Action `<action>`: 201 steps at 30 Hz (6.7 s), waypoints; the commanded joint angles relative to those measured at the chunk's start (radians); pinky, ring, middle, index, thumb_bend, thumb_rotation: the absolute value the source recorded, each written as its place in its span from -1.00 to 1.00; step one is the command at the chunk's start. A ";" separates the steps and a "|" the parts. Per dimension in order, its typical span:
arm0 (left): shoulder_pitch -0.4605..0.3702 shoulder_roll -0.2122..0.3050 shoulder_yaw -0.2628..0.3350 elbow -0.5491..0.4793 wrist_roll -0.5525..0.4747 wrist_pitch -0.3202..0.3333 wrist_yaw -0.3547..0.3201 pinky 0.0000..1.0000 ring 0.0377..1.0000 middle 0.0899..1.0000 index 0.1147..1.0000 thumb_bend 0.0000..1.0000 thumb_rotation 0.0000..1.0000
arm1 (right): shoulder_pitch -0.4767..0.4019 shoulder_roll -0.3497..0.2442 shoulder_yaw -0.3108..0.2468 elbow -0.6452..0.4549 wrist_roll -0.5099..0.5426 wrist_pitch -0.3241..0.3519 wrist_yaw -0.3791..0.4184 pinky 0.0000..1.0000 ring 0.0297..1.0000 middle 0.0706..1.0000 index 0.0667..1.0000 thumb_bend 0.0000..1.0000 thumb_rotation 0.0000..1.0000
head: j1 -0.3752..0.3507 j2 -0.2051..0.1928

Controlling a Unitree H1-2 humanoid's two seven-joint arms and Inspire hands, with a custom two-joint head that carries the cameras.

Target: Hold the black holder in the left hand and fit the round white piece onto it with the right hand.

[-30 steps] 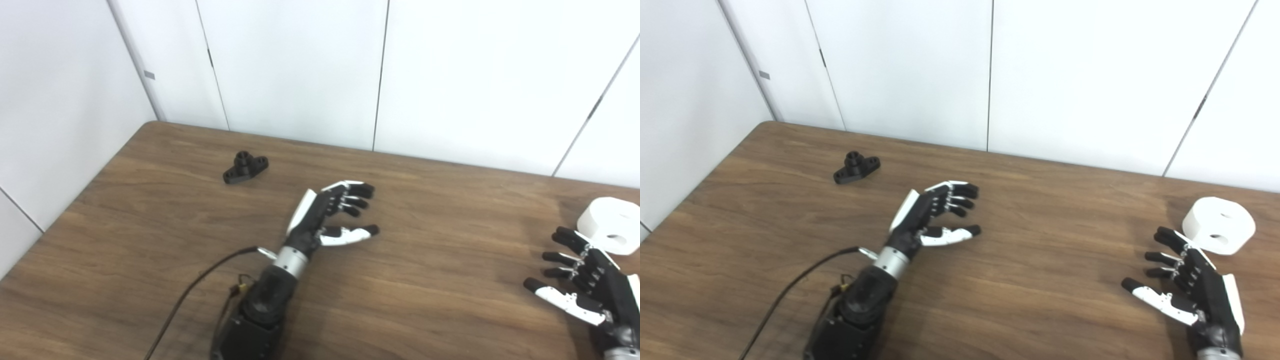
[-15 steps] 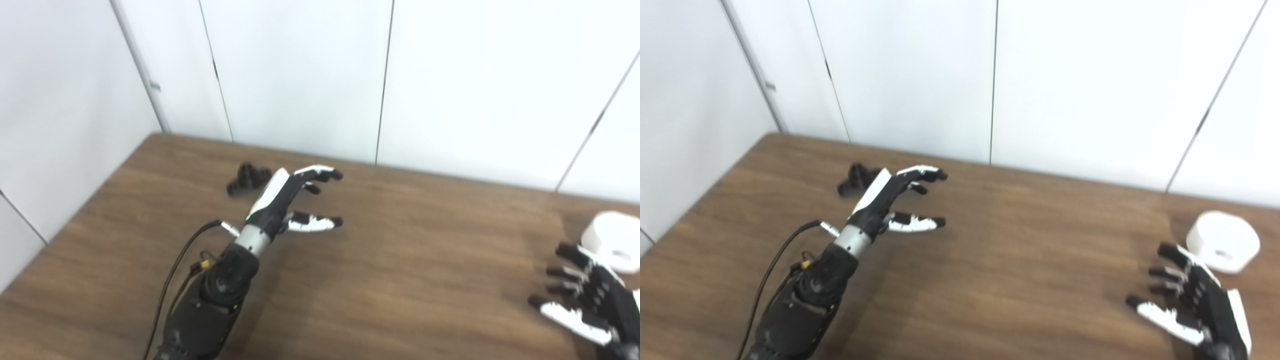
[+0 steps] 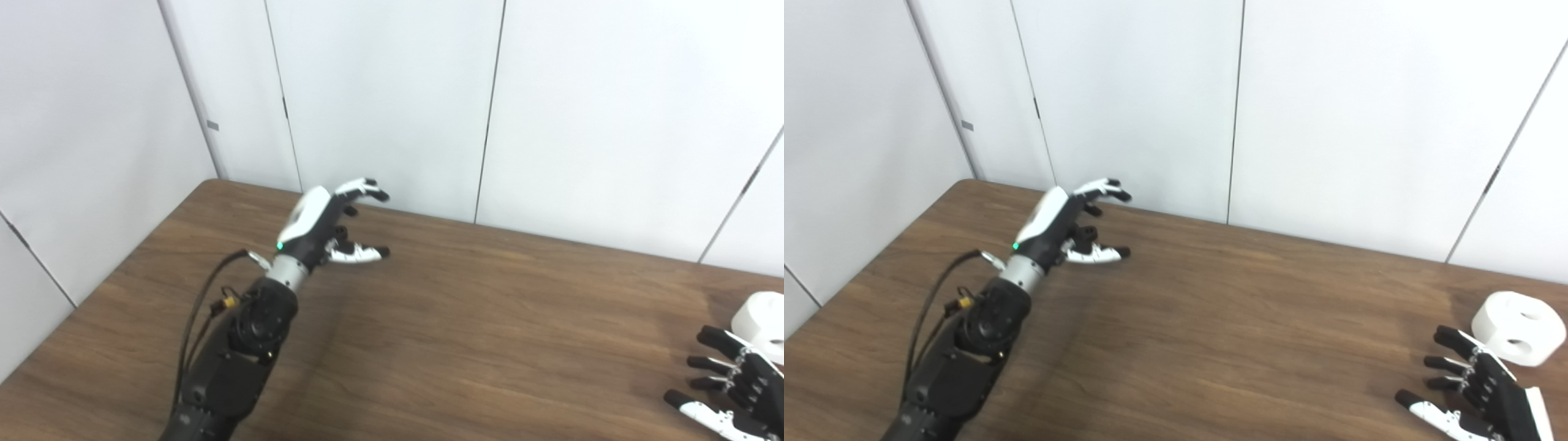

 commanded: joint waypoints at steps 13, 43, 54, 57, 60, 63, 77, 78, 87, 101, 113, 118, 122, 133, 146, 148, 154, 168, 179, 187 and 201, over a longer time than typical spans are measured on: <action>-0.072 0.083 0.041 0.051 0.075 0.085 0.091 0.58 0.92 0.86 0.33 0.63 -0.94 | -0.002 -0.024 -0.010 0.016 0.008 -0.029 0.005 0.06 0.31 0.56 0.48 0.54 -0.98 | 0.007 0.009; -0.100 0.178 -0.063 0.222 0.193 0.311 0.070 1.00 1.00 1.00 0.62 1.00 -0.36 | 0.014 -0.023 -0.001 -0.029 -0.079 0.014 -0.034 0.04 0.23 0.52 0.43 0.60 -0.73 | 0.000 0.025; -0.120 0.130 -0.079 0.322 0.155 0.266 0.145 0.95 1.00 1.00 0.48 1.00 -0.38 | 0.020 -0.025 0.000 -0.038 -0.073 0.012 -0.028 0.03 0.24 0.54 0.44 0.59 -0.75 | -0.005 0.031; -0.128 0.112 -0.088 0.351 0.159 0.271 0.176 0.97 1.00 1.00 0.48 1.00 -0.38 | 0.022 -0.025 0.001 -0.044 -0.079 0.018 -0.030 0.02 0.24 0.54 0.44 0.59 -0.72 | -0.007 0.032; -0.136 0.093 -0.095 0.382 0.169 0.275 0.218 0.96 1.00 1.00 0.46 0.99 -0.37 | 0.022 -0.024 0.001 -0.048 -0.084 0.023 -0.033 0.02 0.23 0.53 0.44 0.58 -0.75 | -0.007 0.032; -0.146 0.073 -0.093 0.414 0.156 0.280 0.244 1.00 1.00 1.00 0.44 0.94 -0.40 | 0.023 -0.021 -0.001 -0.051 -0.076 0.028 -0.030 0.03 0.24 0.54 0.44 0.57 -0.79 | -0.007 0.037; -0.168 0.042 -0.104 0.569 0.105 0.192 0.364 0.90 1.00 1.00 0.30 0.81 -0.61 | 0.033 -0.018 -0.003 -0.089 -0.044 0.040 -0.016 0.03 0.27 0.55 0.45 0.52 -0.93 | -0.021 0.054; -0.168 0.041 -0.104 0.571 0.104 0.195 0.367 0.89 1.00 1.00 0.29 0.80 -0.61 | 0.033 -0.019 -0.004 -0.089 -0.037 0.042 -0.014 0.03 0.27 0.55 0.46 0.52 -0.93 | -0.021 0.056; -0.168 0.038 -0.110 0.591 0.094 0.183 0.402 1.00 1.00 0.99 -0.01 0.35 -0.85 | 0.037 -0.022 -0.008 -0.100 -0.007 0.057 -0.004 0.03 0.29 0.56 0.48 0.49 -0.91 | -0.018 0.061; -0.158 0.030 -0.126 0.652 0.062 0.060 0.485 1.00 1.00 0.80 -0.17 0.05 -0.90 | 0.035 -0.023 -0.007 -0.087 -0.008 0.036 -0.007 0.02 0.25 0.55 0.47 0.44 -0.88 | -0.015 0.067; -0.145 0.023 -0.171 0.674 0.028 -0.056 0.408 1.00 1.00 0.82 -0.16 0.05 -0.89 | 0.029 -0.009 0.000 -0.097 -0.026 0.056 -0.019 -0.01 0.19 0.51 0.46 0.47 -0.76 | -0.043 0.067; -0.120 0.006 -0.191 0.612 -0.003 -0.117 0.334 1.00 1.00 0.85 -0.17 0.05 -0.89 | 0.023 -0.006 0.001 -0.086 -0.026 0.049 -0.020 -0.03 0.17 0.49 0.44 0.51 -0.75 | -0.048 0.064; -0.101 -0.011 -0.211 0.561 -0.005 -0.147 0.289 0.94 1.00 0.87 -0.17 0.05 -0.89 | 0.021 -0.002 0.003 -0.081 -0.020 0.044 -0.019 -0.03 0.19 0.49 0.44 0.52 -0.76 | -0.062 0.061; -0.062 -0.029 -0.285 0.456 0.022 -0.208 0.184 0.89 1.00 0.90 -0.17 0.05 -0.89 | 0.017 0.012 0.016 -0.069 -0.041 0.022 -0.033 -0.04 0.19 0.48 0.43 0.57 -0.65 | -0.147 0.073; -0.032 -0.073 -0.381 0.413 0.046 -0.240 0.074 0.94 1.00 0.91 -0.17 0.05 -0.88 | 0.015 0.068 0.069 -0.118 -0.117 0.031 -0.071 -0.03 0.21 0.49 0.44 0.48 -0.81 | -0.374 0.095; -0.029 -0.077 -0.391 0.416 0.051 -0.256 0.071 0.96 1.00 0.90 -0.17 0.05 -0.89 | 0.016 0.078 0.078 -0.131 -0.136 0.044 -0.078 -0.02 0.21 0.49 0.44 0.47 -0.85 | -0.395 0.096; -0.010 -0.089 -0.421 0.398 0.066 -0.243 0.036 1.00 1.00 0.90 -0.17 0.05 -0.89 | 0.016 0.101 0.092 -0.155 -0.176 0.063 -0.090 -0.03 0.23 0.50 0.45 0.45 -0.87 | -0.433 0.102; 0.028 -0.109 -0.499 0.390 0.076 -0.278 0.012 1.00 1.00 0.91 -0.17 0.05 -0.89 | 0.014 0.126 0.094 -0.170 -0.195 0.076 -0.091 -0.05 0.22 0.51 0.44 0.47 -0.86 | -0.472 0.106; 0.031 -0.116 -0.509 0.374 0.082 -0.257 0.002 1.00 1.00 0.92 -0.17 0.05 -0.89 | 0.021 0.121 0.092 -0.186 -0.177 0.082 -0.077 -0.04 0.23 0.52 0.45 0.43 -0.94 | -0.450 0.099; 0.041 -0.130 -0.505 0.369 0.092 -0.250 0.010 1.00 1.00 0.92 -0.17 0.05 -0.89 | 0.007 0.106 0.097 -0.211 -0.196 0.096 -0.071 -0.03 0.23 0.52 0.45 0.45 -0.85 | -0.429 0.086; 0.040 -0.127 -0.502 0.402 0.093 -0.275 0.015 1.00 1.00 0.90 -0.17 0.05 -0.89 | -0.250 -0.075 0.162 -0.324 -0.355 0.292 0.091 -0.05 0.21 0.50 0.42 0.57 -0.83 | -0.475 0.095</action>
